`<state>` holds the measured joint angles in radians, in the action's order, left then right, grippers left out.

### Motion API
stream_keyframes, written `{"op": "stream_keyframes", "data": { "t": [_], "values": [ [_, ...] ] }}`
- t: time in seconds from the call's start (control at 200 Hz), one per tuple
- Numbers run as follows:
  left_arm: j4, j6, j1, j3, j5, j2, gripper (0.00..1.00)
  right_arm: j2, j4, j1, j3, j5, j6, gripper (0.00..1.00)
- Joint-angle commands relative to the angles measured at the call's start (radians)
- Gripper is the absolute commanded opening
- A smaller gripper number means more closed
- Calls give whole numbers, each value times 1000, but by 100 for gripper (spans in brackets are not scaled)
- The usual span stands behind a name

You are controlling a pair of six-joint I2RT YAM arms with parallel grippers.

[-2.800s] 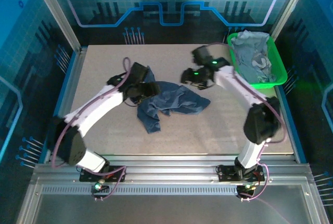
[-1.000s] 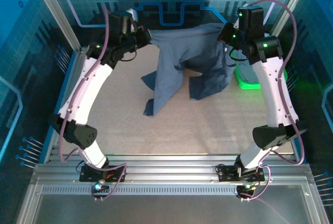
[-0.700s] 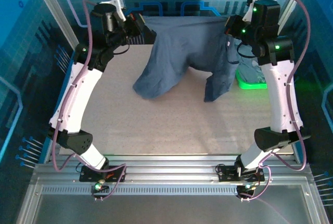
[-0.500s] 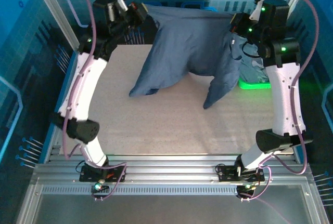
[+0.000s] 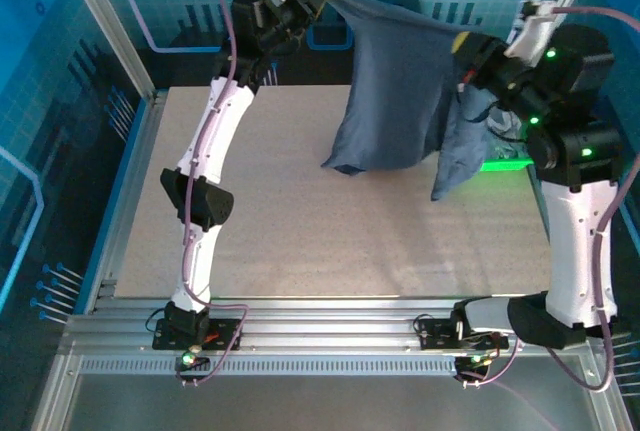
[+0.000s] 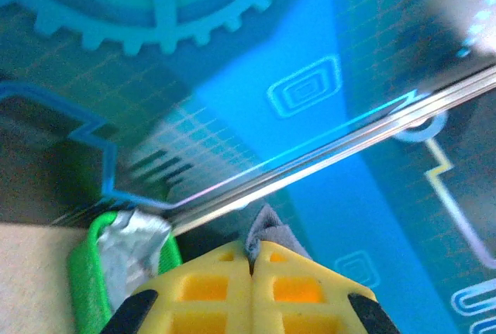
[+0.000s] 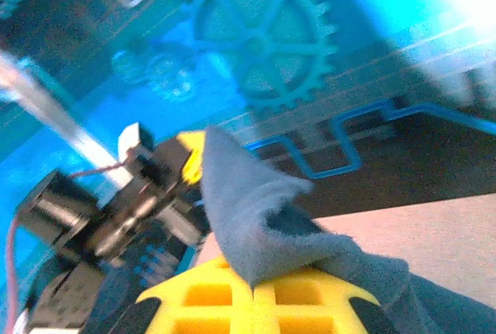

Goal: Fold and stack the t-shirts

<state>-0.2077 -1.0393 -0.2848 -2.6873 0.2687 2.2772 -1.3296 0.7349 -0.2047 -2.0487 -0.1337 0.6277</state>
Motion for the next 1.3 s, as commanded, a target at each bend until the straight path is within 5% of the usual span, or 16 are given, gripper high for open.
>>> {"op": "stream_keyframes", "data": {
  "t": [0.0, 0.15, 0.25, 0.335, 0.415, 0.5, 0.675, 0.845, 1.02, 1.15, 1.296],
  "values": [
    [86, -81, 109, -9, -68, -13, 0, -48, -118, -203, 73, -56, 9, 0],
    [-156, 22, 215, 55, -85, -14, 0, -286, -165, -451, 99, -76, 49, 0],
    [-493, 171, 283, 91, -191, -61, 51, -548, -164, -524, -19, -198, 132, 3],
    [-654, 255, 312, 250, -353, -188, 70, -814, 28, -566, -318, -278, 125, 25],
    [-670, 290, 319, 482, -427, -341, 71, -968, 209, -576, -565, -246, 84, 42],
    [-662, 328, 300, 716, -446, -484, 72, -963, 241, -544, -565, -222, 62, 51],
    [-688, 309, 195, 1115, -348, -697, 70, -689, 79, -383, -70, -170, 52, 59],
    [-603, 120, -56, 1463, -115, -801, 63, -499, 67, -193, 272, -83, 10, 59],
    [-419, -60, -277, 1472, -57, -630, 56, -376, 32, -67, 510, -14, -26, 54],
    [-286, -141, -313, 1356, 0, -417, 49, -351, 27, -27, 589, 19, -34, 52],
    [-363, -142, -309, 1326, -9, -294, 42, -343, 30, -2, 626, 47, -27, 51]
  ]
}}
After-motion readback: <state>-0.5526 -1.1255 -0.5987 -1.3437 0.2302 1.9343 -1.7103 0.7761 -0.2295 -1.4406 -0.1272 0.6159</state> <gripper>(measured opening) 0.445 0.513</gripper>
